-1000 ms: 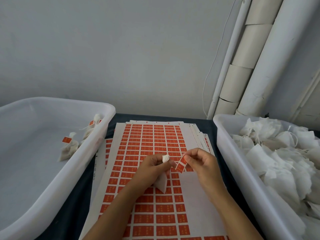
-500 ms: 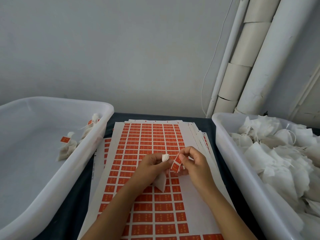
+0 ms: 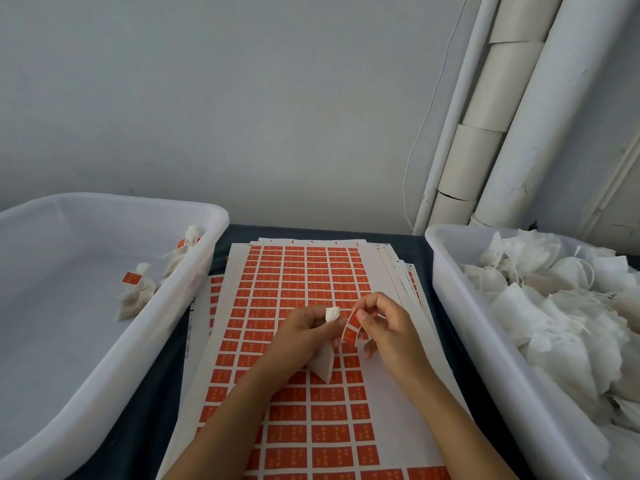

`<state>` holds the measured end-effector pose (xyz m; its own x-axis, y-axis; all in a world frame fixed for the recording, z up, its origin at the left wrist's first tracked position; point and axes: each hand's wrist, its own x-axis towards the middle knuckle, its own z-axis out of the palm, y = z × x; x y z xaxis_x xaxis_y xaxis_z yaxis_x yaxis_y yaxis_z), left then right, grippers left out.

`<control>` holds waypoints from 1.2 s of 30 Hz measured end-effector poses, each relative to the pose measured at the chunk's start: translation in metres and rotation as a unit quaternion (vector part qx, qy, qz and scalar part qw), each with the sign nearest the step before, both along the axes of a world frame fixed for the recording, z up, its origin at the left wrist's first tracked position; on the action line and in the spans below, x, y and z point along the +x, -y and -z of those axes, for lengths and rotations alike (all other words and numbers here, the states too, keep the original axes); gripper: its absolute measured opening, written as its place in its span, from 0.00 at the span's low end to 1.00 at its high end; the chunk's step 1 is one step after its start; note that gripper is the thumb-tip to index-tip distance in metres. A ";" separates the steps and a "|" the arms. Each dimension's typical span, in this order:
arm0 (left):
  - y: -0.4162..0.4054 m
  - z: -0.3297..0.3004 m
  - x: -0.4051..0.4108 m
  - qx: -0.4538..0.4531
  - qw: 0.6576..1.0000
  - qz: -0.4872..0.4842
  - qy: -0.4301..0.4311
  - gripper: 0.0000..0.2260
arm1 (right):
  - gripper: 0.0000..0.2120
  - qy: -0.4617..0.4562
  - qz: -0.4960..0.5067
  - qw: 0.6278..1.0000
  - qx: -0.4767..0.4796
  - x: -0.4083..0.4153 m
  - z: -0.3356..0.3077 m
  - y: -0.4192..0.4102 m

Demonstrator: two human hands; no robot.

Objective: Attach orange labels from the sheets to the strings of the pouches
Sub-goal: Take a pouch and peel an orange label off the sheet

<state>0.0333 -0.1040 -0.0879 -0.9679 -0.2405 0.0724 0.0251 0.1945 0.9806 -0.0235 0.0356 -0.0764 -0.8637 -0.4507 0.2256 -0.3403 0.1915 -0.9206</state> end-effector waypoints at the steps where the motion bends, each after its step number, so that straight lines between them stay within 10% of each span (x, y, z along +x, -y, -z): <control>1: 0.000 0.000 0.000 0.000 1.000 0.000 -0.001 0.13 | 0.04 -0.004 0.002 1.000 0.002 0.000 0.000 0.001; 36: -0.001 -0.003 0.002 0.007 1.000 0.005 0.001 0.06 | 0.10 -0.150 0.015 0.988 0.046 0.003 0.001 0.002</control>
